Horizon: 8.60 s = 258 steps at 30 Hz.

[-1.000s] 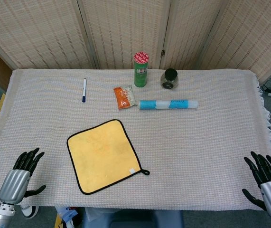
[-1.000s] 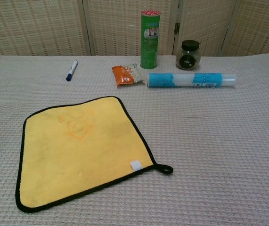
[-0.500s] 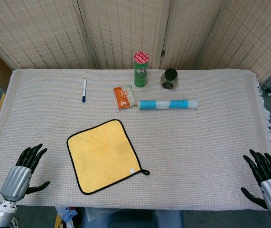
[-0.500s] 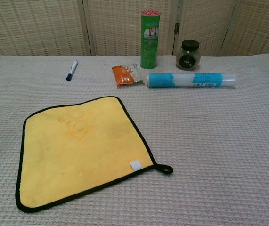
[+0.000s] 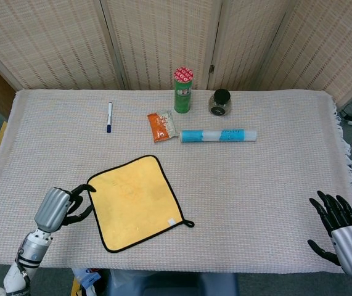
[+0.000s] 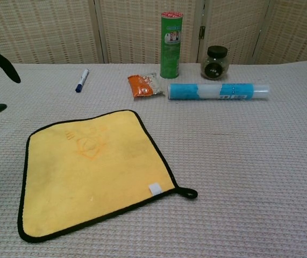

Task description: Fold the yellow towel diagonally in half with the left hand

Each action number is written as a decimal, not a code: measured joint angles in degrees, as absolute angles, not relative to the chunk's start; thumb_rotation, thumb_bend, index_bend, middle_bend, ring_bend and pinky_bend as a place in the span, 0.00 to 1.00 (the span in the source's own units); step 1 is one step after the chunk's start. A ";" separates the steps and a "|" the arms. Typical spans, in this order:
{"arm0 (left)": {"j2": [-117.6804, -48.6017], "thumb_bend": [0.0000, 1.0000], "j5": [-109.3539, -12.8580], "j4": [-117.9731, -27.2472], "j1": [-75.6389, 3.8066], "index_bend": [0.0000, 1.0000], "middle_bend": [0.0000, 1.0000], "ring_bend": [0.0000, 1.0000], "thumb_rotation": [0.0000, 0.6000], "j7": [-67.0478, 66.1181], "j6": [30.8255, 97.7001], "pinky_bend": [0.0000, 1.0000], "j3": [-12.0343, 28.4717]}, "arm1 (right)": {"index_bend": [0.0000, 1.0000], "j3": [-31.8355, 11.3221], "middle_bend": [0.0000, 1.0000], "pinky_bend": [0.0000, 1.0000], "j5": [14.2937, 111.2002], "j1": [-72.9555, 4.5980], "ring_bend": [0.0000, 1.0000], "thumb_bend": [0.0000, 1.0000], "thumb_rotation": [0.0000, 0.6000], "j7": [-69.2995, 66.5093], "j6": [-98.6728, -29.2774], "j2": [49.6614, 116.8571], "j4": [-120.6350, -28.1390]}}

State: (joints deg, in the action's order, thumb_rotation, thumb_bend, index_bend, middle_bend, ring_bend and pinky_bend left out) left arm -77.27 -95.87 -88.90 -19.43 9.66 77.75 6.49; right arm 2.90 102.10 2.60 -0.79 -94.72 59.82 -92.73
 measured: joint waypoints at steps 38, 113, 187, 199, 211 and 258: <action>-101.80 0.44 -75.16 -52.39 -46.24 0.27 1.00 1.00 1.00 20.09 45.27 1.00 14.64 | 0.00 0.18 0.00 0.00 87.69 2.64 0.00 0.24 1.00 -10.51 -88.33 57.54 -89.56; -120.15 0.58 -82.09 -16.48 -57.41 0.52 1.00 1.00 1.00 36.24 44.09 1.00 8.08 | 0.00 -0.21 0.00 0.00 85.35 6.07 0.00 0.24 1.00 -17.07 -87.60 56.68 -85.78; -100.66 0.58 -94.92 -76.19 -23.62 0.63 1.00 1.00 1.00 -10.64 80.91 1.00 -7.31 | 0.00 4.97 0.00 0.00 101.29 7.90 0.00 0.24 1.00 -11.19 -98.26 57.78 -88.47; -98.26 0.58 -96.81 -76.46 -20.16 0.63 1.00 1.00 1.00 -7.85 82.23 1.00 -9.41 | 0.00 5.25 0.00 0.00 101.19 7.26 0.00 0.24 1.00 -9.91 -96.83 58.15 -89.33; -97.60 0.58 -99.03 -77.06 -18.29 0.63 1.00 1.00 1.00 -7.43 81.55 1.00 -10.90 | 0.00 5.58 0.00 0.00 101.45 7.13 0.00 0.24 1.00 -9.19 -96.71 58.42 -89.72; -85.80 0.58 -98.49 -87.32 -12.30 0.37 1.00 1.00 1.00 -8.34 80.04 1.00 -12.54 | 0.00 6.28 0.00 0.00 102.37 6.31 0.00 0.24 1.00 -8.18 -96.07 58.72 -90.00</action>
